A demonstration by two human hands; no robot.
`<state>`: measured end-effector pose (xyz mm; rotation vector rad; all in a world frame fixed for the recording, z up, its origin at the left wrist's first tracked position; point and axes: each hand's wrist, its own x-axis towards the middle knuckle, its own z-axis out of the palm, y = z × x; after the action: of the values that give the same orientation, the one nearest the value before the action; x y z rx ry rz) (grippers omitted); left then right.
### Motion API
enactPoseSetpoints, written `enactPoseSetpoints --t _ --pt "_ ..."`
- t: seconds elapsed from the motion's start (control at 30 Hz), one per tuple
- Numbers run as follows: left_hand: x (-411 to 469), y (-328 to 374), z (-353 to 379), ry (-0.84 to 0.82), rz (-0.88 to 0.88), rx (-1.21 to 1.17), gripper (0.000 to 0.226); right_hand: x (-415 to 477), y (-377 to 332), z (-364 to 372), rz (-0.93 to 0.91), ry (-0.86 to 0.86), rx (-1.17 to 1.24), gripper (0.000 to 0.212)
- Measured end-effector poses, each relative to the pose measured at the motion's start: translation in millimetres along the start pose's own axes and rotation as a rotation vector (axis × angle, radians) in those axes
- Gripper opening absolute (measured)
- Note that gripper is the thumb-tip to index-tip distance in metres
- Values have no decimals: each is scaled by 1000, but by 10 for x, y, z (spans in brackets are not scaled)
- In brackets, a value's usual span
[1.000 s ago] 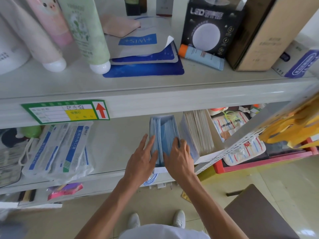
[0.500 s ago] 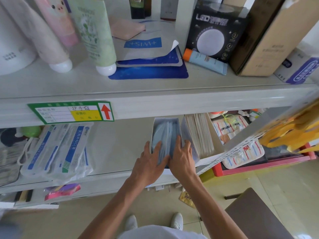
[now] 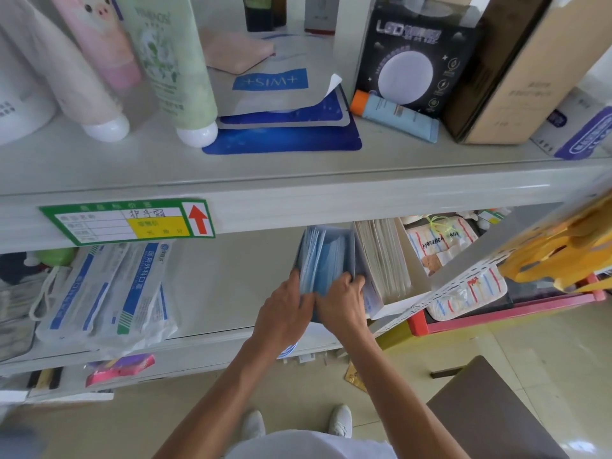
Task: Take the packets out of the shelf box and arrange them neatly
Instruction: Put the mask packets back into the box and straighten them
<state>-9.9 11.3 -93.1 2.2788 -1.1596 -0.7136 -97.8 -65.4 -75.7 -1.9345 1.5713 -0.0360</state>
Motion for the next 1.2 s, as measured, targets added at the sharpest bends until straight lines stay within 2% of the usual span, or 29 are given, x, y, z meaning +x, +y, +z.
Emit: enactPoseSetpoints --t 0.07,0.13,0.2,0.27,0.37,0.47,0.53,0.7,0.83,0.87,0.93,1.0,1.1,1.13,1.2 --pt "33 5 -10 -7 -53 -13 28 107 6 -83 108 -69 79 50" --pt "43 -12 -1 -11 -87 -32 29 188 39 -171 149 -132 169 41" --pt "53 -14 16 -13 -67 -24 31 189 66 -186 110 -158 201 41" --pt "95 -33 -15 -27 -46 -48 43 117 114 -123 0 -102 130 46" --pt "172 -45 -112 -36 -140 -217 72 -65 184 16 -219 34 51 46" --pt "242 -85 -176 -85 -158 -239 73 -191 226 154 -425 114 39 38" --pt "267 -111 -197 -100 -164 -250 72 -220 216 176 -461 114 88 37" --pt "304 -90 -177 -48 -146 -191 65 -198 311 82 -432 13 304 44" --pt "272 -67 -150 -7 -120 -191 65 -161 373 87 -247 -31 295 84" --pt "263 -64 -147 -1 -109 -197 65 -147 374 95 -205 -18 276 88" --pt "258 -67 -137 6 -88 -208 64 -116 391 116 -169 0 248 85" --pt "263 -79 -124 2 -78 -223 63 -86 406 116 -177 2 225 73" --pt "258 -96 -124 -25 -76 -280 60 -38 437 80 -224 27 233 29" --pt "252 -98 -131 -34 -89 -307 60 -35 433 54 -218 27 240 29" --pt "238 -83 -127 -46 -97 -338 60 -42 419 9 -190 -3 239 47"
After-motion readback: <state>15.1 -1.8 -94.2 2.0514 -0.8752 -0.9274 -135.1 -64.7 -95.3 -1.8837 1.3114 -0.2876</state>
